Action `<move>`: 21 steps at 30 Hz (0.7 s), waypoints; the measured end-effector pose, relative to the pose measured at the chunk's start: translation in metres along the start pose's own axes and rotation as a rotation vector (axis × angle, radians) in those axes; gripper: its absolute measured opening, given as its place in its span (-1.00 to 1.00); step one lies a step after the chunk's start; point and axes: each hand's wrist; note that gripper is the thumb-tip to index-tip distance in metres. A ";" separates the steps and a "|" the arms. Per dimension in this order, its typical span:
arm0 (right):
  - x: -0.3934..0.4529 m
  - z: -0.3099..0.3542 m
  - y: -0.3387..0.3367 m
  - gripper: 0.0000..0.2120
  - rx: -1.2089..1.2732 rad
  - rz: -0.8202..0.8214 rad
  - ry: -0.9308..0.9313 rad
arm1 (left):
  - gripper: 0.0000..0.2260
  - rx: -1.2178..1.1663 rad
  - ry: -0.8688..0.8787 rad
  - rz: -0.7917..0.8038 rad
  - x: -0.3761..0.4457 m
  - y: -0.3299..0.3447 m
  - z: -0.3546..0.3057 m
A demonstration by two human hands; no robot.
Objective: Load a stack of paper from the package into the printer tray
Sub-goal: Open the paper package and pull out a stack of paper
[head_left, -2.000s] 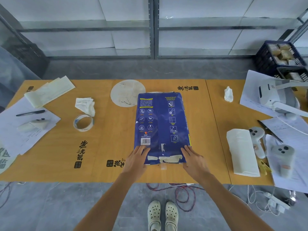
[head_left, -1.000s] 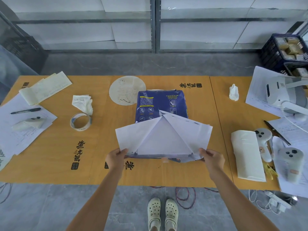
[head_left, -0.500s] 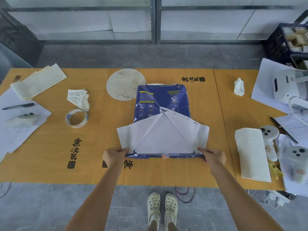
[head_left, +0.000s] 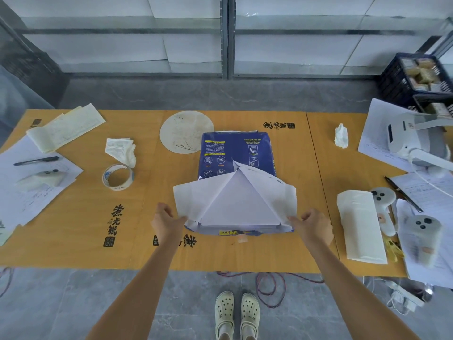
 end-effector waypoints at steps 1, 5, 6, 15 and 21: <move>-0.002 0.002 -0.001 -0.76 -0.060 -0.017 -0.040 | -0.75 0.036 0.058 0.021 -0.001 -0.001 -0.001; -0.008 0.011 -0.002 -0.86 -0.165 0.041 -0.176 | -0.92 0.054 0.123 0.125 -0.007 -0.005 -0.004; -0.009 0.014 -0.002 -0.88 -0.167 0.065 -0.183 | -0.93 0.054 0.103 0.151 -0.008 -0.005 -0.006; -0.019 0.030 -0.003 -0.86 0.023 0.236 -0.035 | -0.91 0.053 -0.077 0.387 -0.015 -0.005 -0.008; -0.021 0.032 0.001 -0.91 0.008 0.214 0.007 | -0.82 0.019 -0.107 0.338 -0.019 0.003 -0.005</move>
Point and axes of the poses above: each hand's wrist, its own x-axis towards the middle knuckle, its own y-axis out of the palm, z = x × y, and after that the axes turned 11 degrees about -y, right-handed
